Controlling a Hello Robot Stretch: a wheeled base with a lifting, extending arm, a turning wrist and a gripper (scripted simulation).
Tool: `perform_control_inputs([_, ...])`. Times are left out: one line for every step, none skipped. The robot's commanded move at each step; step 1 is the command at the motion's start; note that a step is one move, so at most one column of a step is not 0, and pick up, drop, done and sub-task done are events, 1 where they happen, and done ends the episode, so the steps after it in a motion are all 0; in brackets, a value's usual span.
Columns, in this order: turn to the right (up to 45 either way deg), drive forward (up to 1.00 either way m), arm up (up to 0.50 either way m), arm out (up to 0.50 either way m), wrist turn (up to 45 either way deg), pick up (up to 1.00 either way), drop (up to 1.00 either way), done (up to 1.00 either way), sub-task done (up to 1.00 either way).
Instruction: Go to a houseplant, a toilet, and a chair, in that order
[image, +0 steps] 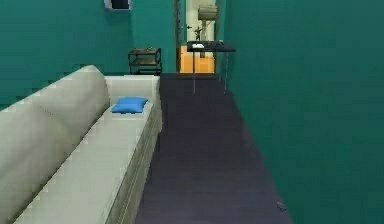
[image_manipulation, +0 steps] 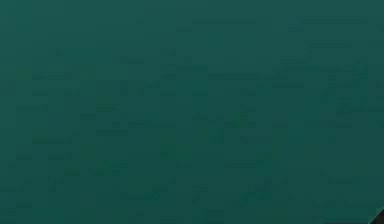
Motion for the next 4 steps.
perform_control_inputs([0.0,1.0,0.0,0.0,0.0,0.0,0.0,0.0,0.0])
perform_control_inputs([0.0,1.0,0.0,0.0,0.0,0.0,0.0,0.0,0.0])
perform_control_inputs([0.0,0.7,0.0,0.0,0.0,0.0,0.0,0.0,0.0])
perform_control_inputs([-39.0,0.0,0.0,0.0,0.0,0.0,0.0,0.0,0.0])
